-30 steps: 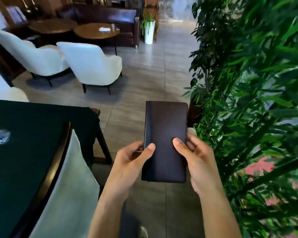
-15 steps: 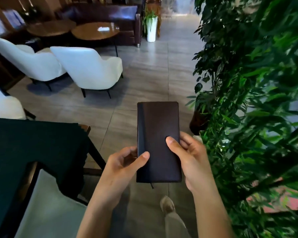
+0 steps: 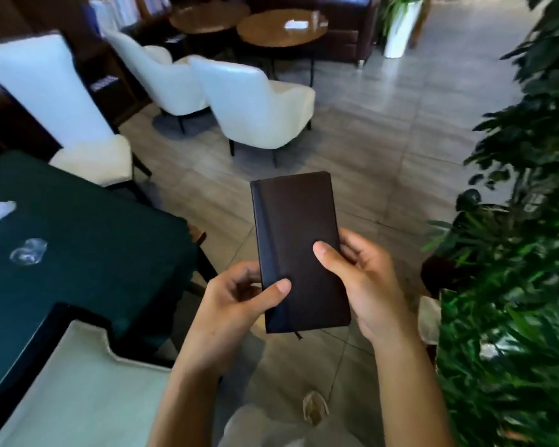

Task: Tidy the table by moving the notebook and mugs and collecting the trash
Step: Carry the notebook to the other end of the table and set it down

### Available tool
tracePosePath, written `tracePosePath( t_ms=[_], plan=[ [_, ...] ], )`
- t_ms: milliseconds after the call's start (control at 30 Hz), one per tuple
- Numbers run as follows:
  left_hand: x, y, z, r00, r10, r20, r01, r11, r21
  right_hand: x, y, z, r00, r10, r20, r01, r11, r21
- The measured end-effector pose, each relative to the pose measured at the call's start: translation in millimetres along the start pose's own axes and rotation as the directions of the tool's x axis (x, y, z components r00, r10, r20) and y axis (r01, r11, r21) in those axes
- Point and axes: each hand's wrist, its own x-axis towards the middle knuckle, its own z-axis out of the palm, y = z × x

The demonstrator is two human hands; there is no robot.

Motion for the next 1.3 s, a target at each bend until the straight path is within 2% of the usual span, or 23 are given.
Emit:
tracePosePath(
  t_ms=[267,467,667,833,1100,1300],
  plan=[
    [22.7,-8.5,-49.4,0.963,-0.041,-0.266,0.022,0.997,-0.074,63.7,22.2,59.4,0.959,0.118,0.258,-0.112,0.993,-0.037],
    [59.1,-18.0,-103.2,0.906,-0.097,-0.411,0.037,0.988,-0.152,116.1,47.0,124.1,0.911,0.198,0.362,-0.161,0.978,-0.13],
    [110.6,-28.8,-181.6,0.839,-0.223,-0.496,0.039,0.935,-0.353,181.1,70.6,192.8,0.76,0.362,0.54,-0.146,0.904,-0.401],
    [143.7,-35.6,-236.1,0.76,-0.317,-0.568,0.083,0.913,-0.398,223.7,100.3,258.0,0.74,0.398,0.543,-0.046,0.834,-0.549],
    [181.5,-60.1,-281.1,0.572,-0.441,-0.692,0.061,0.864,-0.5,275.1,149.2,330.1,0.711,0.511,0.484,-0.096,0.752,-0.652],
    [202.6,-92.4,-297.6,0.483,-0.529,-0.698,0.037,0.809,-0.587,304.2,192.0,360.6,0.648,0.576,0.499,-0.069,0.697,-0.714]
  ],
)
